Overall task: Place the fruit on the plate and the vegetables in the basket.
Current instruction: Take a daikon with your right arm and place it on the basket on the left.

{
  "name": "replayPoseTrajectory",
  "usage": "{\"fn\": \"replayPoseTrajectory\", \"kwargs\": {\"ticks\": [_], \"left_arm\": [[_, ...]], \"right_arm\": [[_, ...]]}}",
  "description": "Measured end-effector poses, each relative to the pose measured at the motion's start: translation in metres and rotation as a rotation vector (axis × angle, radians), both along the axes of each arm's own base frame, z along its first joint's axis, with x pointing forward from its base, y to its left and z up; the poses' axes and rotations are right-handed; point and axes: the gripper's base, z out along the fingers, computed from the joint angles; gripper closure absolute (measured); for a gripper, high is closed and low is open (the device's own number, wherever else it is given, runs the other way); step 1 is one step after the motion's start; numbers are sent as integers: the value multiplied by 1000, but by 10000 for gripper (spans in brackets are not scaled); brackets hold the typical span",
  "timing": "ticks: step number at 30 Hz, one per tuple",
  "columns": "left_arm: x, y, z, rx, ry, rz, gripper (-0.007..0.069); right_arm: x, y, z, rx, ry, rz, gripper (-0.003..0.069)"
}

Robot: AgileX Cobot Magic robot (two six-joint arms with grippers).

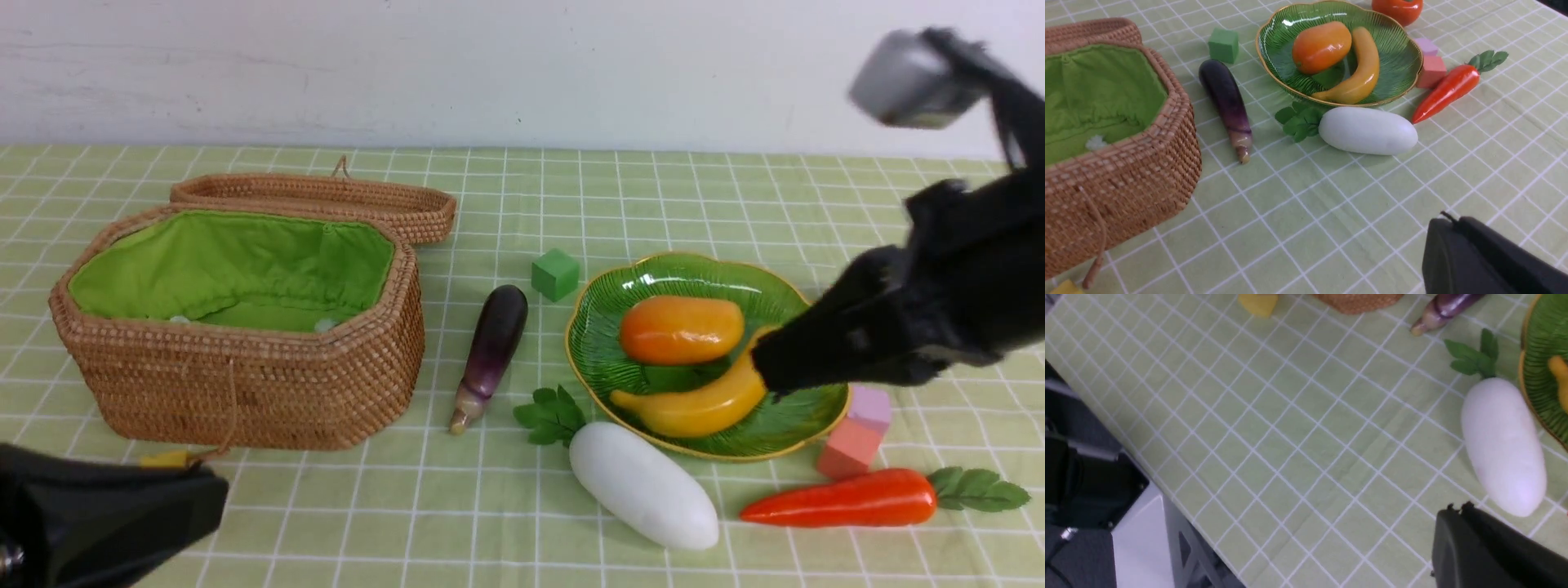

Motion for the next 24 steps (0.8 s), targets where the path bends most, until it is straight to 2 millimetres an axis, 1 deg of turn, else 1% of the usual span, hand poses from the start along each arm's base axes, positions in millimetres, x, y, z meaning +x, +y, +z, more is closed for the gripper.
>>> {"fn": "replayPoseTrajectory", "kwargs": {"ticks": [1, 2, 4, 6, 8, 9, 10, 11, 12, 13, 14, 15, 16, 18, 19, 21, 24], "left_arm": [[0, 0, 0, 0, 0, 0, 638], [-2, 2, -3, -5, 0, -1, 638], [-3, 3, -2, -17, -13, -1, 638], [-3, 2, 0, -34, -32, -2, 638], [-3, 2, 2, -48, -46, -2, 638], [-3, 2, 2, -48, -46, -2, 638], [-2, 2, 3, -57, -57, -2, 638], [-2, 2, 3, -59, -59, -2, 638], [-2, 2, 4, -64, -65, -3, 638], [-2, 1, 5, -65, -76, -5, 638], [-2, 1, 7, -75, -99, -9, 638], [-1, 1, 7, -77, -104, -9, 638], [-1, 0, 9, -88, -125, -12, 638], [-1, 0, 11, -101, -152, -15, 638], [0, 0, 12, -104, -159, -16, 638], [0, 0, 12, -100, -161, -17, 638], [0, 0, 12, -94, -164, -20, 638]], "right_arm": [[1, -1, 1, -7, -5, -7, 658], [11, 17, -12, -91, 22, 15, 658], [24, 38, -31, -229, 36, 37, 647], [36, 48, -49, -330, 42, 39, 624], [48, 54, -68, -393, 71, 40, 581], [50, 54, -70, -398, 76, 39, 568], [57, 55, -83, -427, 103, 36, 515], [60, 55, -86, -433, 111, 34, 498], [64, 56, -95, -446, 130, 31, 459], [70, 56, -103, -459, 146, 30, 406], [79, 57, -118, -474, 159, 33, 291], [79, 57, -119, -475, 160, 33, 291], [85, 58, -128, -480, 162, 32, 195], [91, 61, -139, -479, 159, 31, 83], [93, 62, -144, -479, 162, 31, 39], [96, 65, -152, -477, 173, 29, -8], [100, 67, -162, -481, 180, 27, -15]]}}
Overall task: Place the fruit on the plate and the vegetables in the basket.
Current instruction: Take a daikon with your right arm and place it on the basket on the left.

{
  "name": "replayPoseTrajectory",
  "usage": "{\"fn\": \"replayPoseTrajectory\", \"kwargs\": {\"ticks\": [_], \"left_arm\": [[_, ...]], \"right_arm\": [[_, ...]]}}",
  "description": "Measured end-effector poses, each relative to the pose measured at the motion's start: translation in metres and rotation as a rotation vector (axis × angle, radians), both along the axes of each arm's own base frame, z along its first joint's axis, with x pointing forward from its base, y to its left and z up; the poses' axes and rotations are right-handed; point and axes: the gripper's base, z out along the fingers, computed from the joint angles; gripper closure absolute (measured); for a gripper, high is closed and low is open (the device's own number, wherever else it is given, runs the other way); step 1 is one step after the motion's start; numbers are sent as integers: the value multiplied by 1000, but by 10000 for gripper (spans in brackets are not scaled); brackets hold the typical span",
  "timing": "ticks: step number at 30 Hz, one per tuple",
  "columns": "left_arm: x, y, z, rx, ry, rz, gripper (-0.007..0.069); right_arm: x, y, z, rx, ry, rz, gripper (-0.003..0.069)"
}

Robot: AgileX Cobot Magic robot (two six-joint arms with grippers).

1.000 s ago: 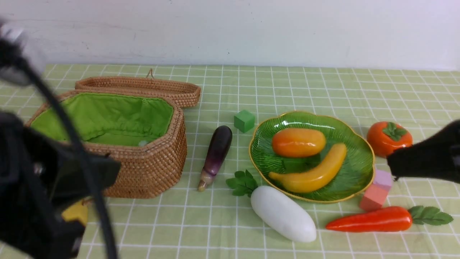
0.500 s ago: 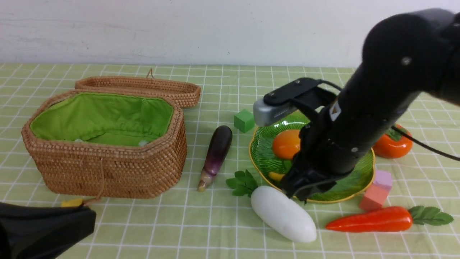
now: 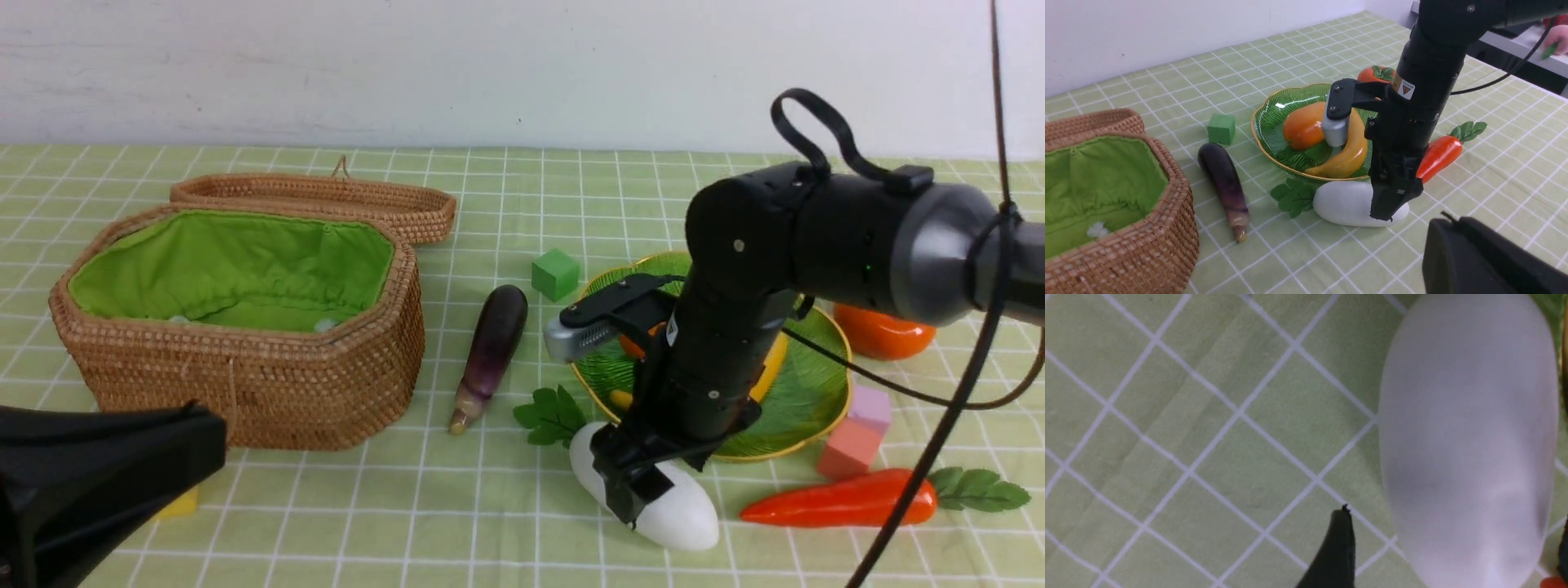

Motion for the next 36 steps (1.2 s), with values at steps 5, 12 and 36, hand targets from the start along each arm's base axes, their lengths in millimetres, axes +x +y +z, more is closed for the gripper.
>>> {"fn": "replayPoseTrajectory", "kwargs": {"ticks": [5, 12, 36], "left_arm": [[0, 0, -1, 6, 2, -1, 638], [0, 0, -1, 7, 3, -1, 638], [-13, 29, 12, 46, -86, 123, 638]], "right_arm": [[4, 0, -14, -34, 12, 8, 12], [5, 4, -29, -30, 61, -5, 34], [-7, 32, 0, 59, 90, 2, 125]]}}
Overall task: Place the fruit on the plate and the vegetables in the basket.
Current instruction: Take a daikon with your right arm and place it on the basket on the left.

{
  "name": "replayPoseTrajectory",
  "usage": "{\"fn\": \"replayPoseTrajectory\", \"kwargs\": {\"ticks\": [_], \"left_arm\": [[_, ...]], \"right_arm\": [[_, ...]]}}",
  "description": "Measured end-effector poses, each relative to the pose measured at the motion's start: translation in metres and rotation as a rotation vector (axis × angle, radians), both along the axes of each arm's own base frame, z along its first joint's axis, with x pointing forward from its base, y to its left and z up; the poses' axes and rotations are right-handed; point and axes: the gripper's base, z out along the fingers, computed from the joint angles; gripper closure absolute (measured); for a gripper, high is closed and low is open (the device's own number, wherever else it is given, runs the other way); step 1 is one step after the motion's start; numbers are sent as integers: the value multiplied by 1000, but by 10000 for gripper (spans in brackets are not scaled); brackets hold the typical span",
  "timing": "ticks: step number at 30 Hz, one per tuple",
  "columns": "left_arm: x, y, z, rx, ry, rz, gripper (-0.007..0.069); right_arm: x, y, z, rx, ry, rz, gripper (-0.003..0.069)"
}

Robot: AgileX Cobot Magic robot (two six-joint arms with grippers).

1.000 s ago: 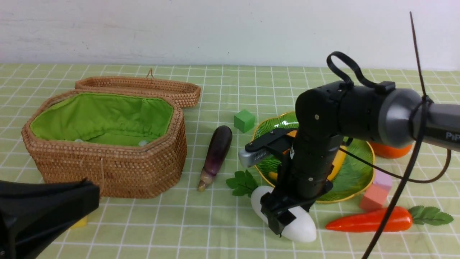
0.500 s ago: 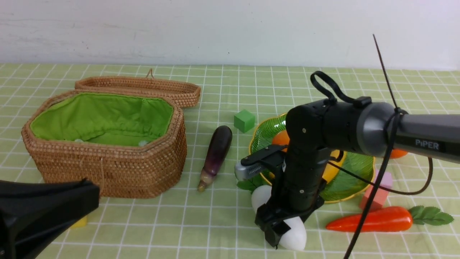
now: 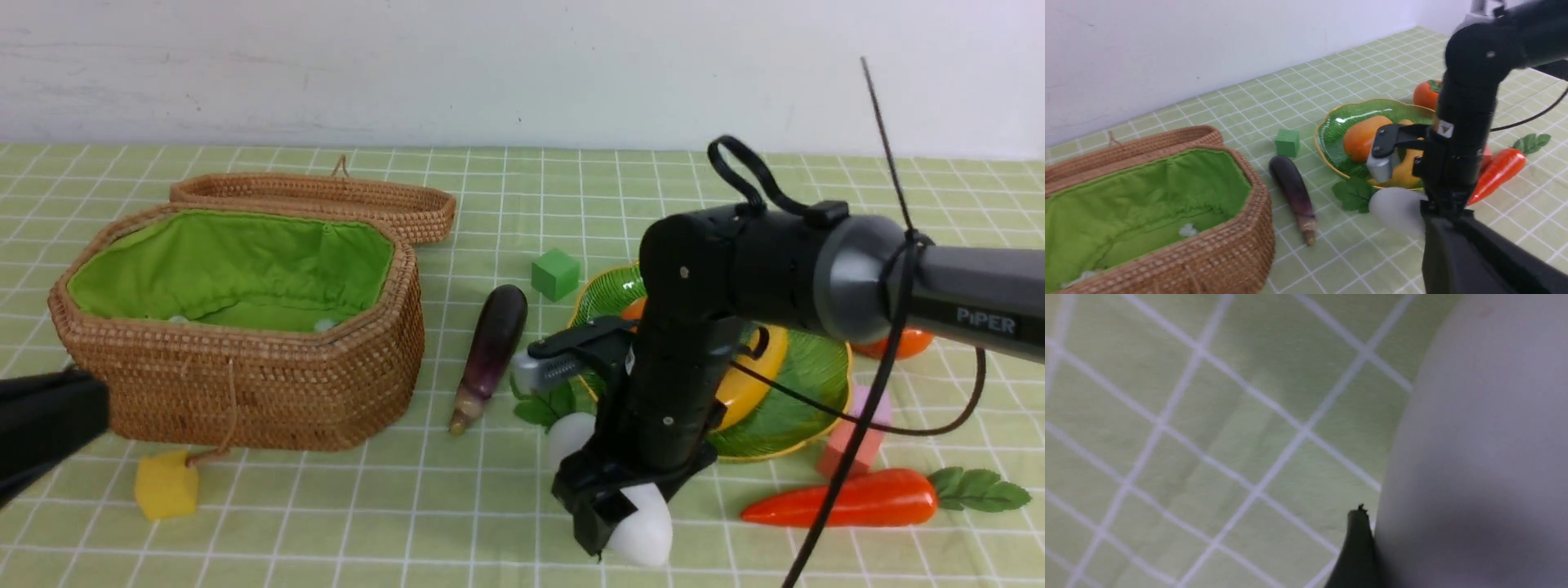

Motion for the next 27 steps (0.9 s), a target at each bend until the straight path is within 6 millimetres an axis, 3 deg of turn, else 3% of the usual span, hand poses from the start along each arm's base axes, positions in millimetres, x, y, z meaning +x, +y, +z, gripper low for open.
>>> {"fn": "replayPoseTrajectory", "kwargs": {"ticks": [1, 5, 6, 7, 8, 11, 14, 20, 23, 24, 27], "left_arm": [[-2, 8, 4, 1, -9, 54, 638], [-4, 21, 13, -27, -53, 146, 638], [-4, 22, 13, -28, -56, 151, 638], [-4, 27, 16, -41, -83, 188, 638], [-4, 29, 17, -50, -94, 210, 638], [-3, 33, 20, -78, -106, 255, 638], [-2, 37, 22, -127, -106, 302, 638], [-2, 38, 23, -165, -97, 316, 638], [-1, 38, 23, -164, -90, 320, 638], [-1, 38, 22, -162, -87, 323, 638], [-1, 39, 21, -159, -78, 330, 638]], "right_arm": [[-6, 17, 35, 67, -87, 47, 125], [-5, 51, 99, 235, -352, 197, 125], [-4, 53, 101, 246, -371, 204, 125], [4, 66, 123, 320, -493, 257, 125], [10, 72, 131, 355, -554, 274, 125], [25, 86, 139, 416, -646, 291, 125], [52, 111, 129, 477, -751, 297, 125], [84, 138, 80, 473, -807, 306, 125], [88, 141, 70, 469, -805, 302, 92], [88, 142, 68, 468, -801, 300, 36], [87, 141, 71, 473, -794, 291, -14]]}}
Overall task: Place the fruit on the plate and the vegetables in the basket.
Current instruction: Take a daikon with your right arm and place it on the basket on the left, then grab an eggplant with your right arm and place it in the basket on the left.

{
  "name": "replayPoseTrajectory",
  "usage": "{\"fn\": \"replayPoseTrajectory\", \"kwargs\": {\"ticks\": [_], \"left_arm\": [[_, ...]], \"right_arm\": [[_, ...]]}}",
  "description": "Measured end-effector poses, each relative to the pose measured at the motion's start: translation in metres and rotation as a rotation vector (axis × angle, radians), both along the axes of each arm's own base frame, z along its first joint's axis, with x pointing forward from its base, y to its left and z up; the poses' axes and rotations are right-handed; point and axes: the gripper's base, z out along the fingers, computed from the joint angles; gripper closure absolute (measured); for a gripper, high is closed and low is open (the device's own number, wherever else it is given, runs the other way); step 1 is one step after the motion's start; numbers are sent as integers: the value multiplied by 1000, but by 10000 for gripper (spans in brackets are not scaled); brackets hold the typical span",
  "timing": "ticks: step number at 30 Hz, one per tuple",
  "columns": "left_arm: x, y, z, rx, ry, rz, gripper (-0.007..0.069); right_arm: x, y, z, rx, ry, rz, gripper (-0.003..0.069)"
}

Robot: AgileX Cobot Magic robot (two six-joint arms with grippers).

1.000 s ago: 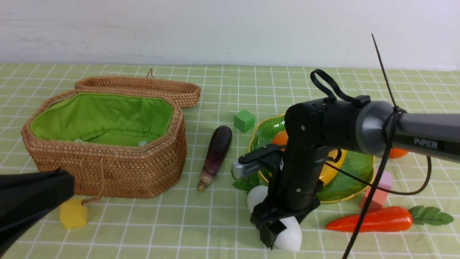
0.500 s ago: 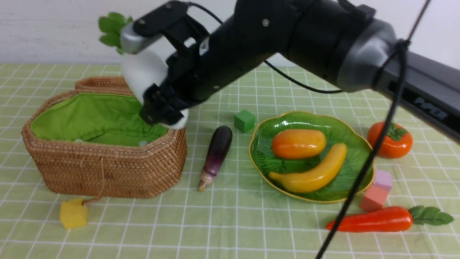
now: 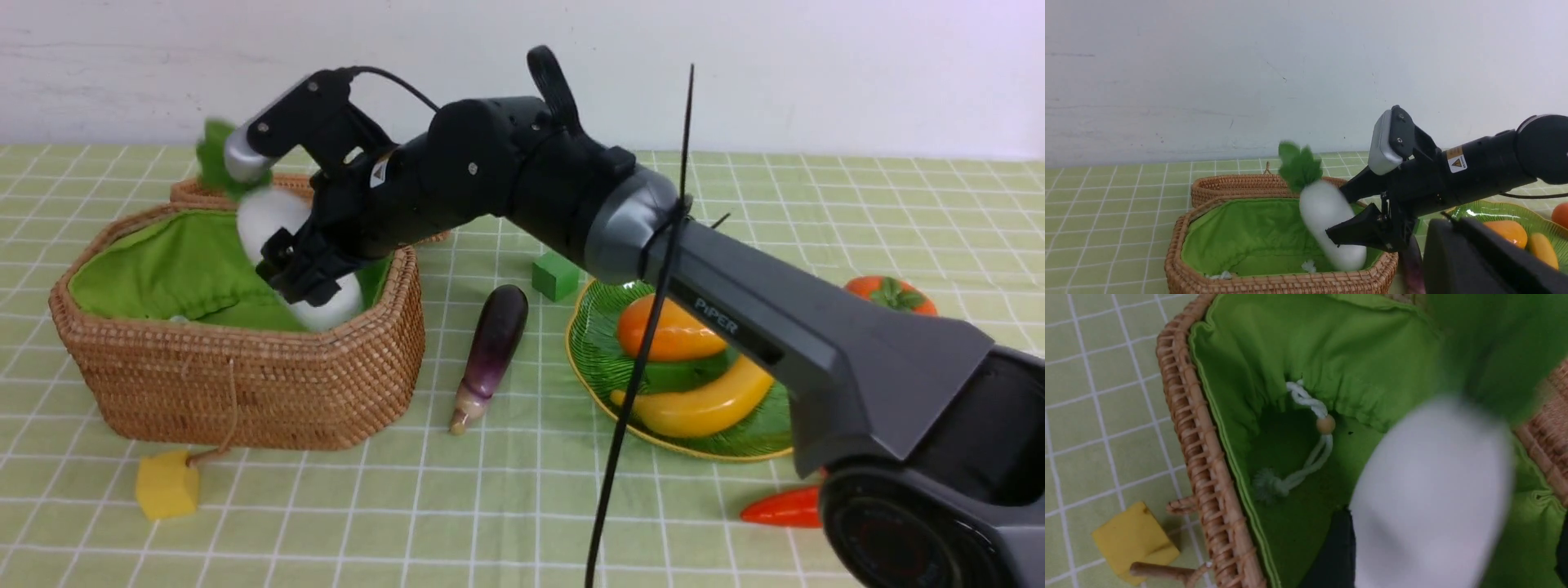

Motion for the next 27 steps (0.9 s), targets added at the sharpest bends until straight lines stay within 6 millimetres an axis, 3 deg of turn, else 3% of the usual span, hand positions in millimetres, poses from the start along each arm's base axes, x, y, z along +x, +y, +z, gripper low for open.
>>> {"fn": "replayPoseTrajectory", "kwargs": {"ticks": [3, 7, 11, 14, 15, 18, 20, 23, 24, 27], "left_arm": [[0, 0, 0, 1, 5, 3, 638], [0, 0, -1, -2, 8, 2, 638], [-1, -2, -3, -22, 36, -21, 638], [-2, -4, -4, -23, 59, -47, 638], [-3, -6, -6, -18, 75, -73, 638], [-5, -11, -8, 2, 93, -128, 637], [-6, -14, -9, 19, 95, -164, 637], [-8, -18, -9, 62, 88, -218, 637], [-8, -18, -9, 62, 86, -218, 637], [-11, -21, -11, 123, 73, -268, 637]], "right_arm": [[-4, -3, 10, 2, 9, 1, -10], [-18, -14, 37, -28, 56, 4, 49], [-44, -44, 82, -67, 218, -121, 215], [-49, -57, 91, -89, 286, -246, 309], [-48, -65, 90, -123, 327, -354, 379], [-36, -70, 67, -145, 420, -574, 449], [-25, -66, 41, -168, 463, -652, 440], [-8, -59, -1, -199, 509, -699, 358], [-7, -58, -4, -200, 514, -700, 350], [17, -61, -50, -179, 601, -743, 209]]}}
